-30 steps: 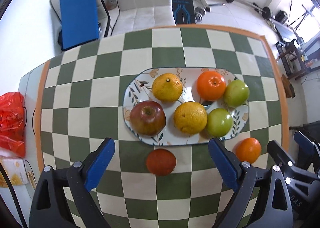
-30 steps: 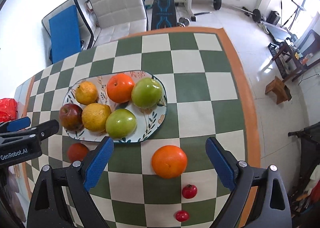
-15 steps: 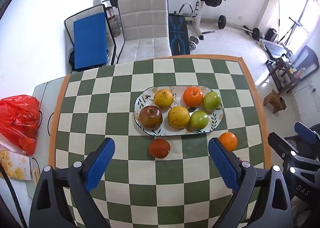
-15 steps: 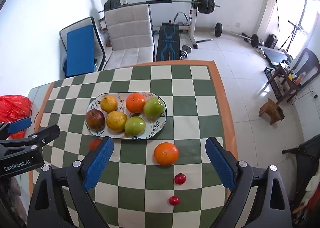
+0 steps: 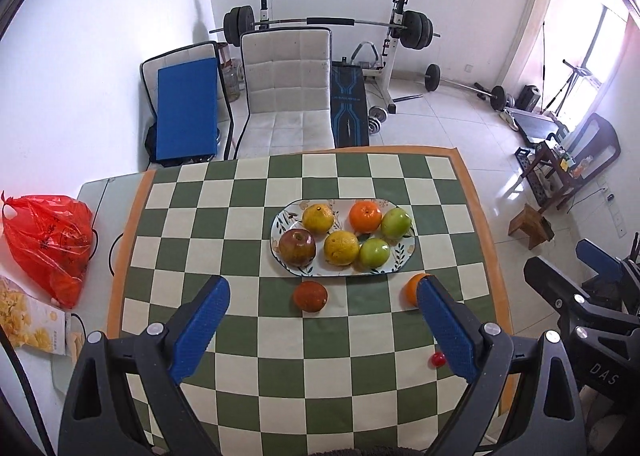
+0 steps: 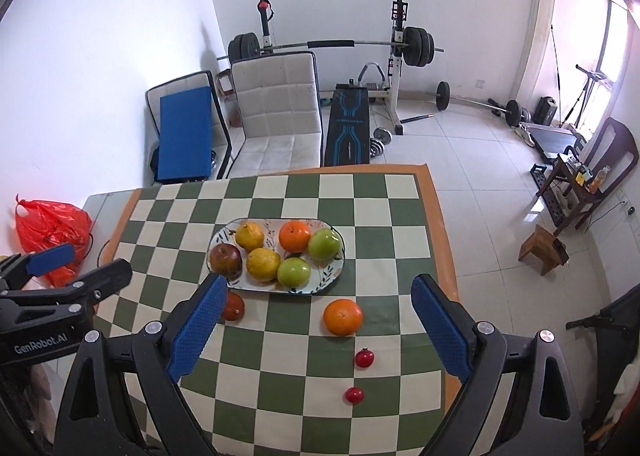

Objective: Organize fruits
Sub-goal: 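Move the right tool toward the large orange on the table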

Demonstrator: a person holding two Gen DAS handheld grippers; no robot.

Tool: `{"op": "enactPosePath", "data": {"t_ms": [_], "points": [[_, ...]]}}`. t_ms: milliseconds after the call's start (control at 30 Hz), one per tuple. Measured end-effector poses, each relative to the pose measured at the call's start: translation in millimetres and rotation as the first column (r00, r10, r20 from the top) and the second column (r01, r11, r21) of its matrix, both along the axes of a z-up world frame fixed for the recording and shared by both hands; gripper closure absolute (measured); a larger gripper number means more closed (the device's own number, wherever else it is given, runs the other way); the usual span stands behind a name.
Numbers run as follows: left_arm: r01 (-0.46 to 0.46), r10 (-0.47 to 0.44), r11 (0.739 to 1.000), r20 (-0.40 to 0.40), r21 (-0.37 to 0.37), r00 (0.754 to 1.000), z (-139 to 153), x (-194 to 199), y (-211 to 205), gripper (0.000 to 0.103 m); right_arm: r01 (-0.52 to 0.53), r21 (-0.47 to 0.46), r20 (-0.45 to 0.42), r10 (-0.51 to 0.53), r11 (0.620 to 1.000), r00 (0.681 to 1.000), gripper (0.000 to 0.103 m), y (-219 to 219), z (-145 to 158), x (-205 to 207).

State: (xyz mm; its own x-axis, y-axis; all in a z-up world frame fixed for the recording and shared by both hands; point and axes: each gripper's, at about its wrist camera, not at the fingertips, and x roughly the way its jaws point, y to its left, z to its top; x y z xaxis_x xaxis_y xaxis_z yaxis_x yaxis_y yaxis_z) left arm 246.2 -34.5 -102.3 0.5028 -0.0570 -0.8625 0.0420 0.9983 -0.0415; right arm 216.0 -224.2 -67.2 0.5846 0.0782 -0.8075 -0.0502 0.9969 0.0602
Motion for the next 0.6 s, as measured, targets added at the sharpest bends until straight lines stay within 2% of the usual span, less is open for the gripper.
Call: {"op": "enactPosePath", "data": {"t_ms": [200,367,433,533,600], "points": [[-0.006,0.006,1.0,-0.004,-0.005,1.0,0,-4,0,0.007,-0.006,0.021,0.025,0.005,1.0,1.0,0.008,3,11,-6],[-0.021,0.021,1.0,-0.031,-0.004,0.999,-12,3,2,0.006,0.034,0.056,0.016,-0.035,0.998,0.999,0.007,-8,-3,6],[-0.037,0.037,0.999,-0.04,0.012,0.999,-21,11,5,0.0,0.055,0.064,-0.016,-0.054,0.996,0.998,0.004,-17,-22,19],[-0.076,0.078,0.996,-0.06,0.039,0.995,-43,24,12,0.0,0.077,0.078,-0.108,-0.068,0.994,0.992,0.004,-32,-66,44],[-0.103,0.107,0.994,-0.093,0.04,0.99,-63,33,20,0.0,0.099,0.087,-0.213,-0.078,0.991,0.974,0.004,-41,-115,65]]}}
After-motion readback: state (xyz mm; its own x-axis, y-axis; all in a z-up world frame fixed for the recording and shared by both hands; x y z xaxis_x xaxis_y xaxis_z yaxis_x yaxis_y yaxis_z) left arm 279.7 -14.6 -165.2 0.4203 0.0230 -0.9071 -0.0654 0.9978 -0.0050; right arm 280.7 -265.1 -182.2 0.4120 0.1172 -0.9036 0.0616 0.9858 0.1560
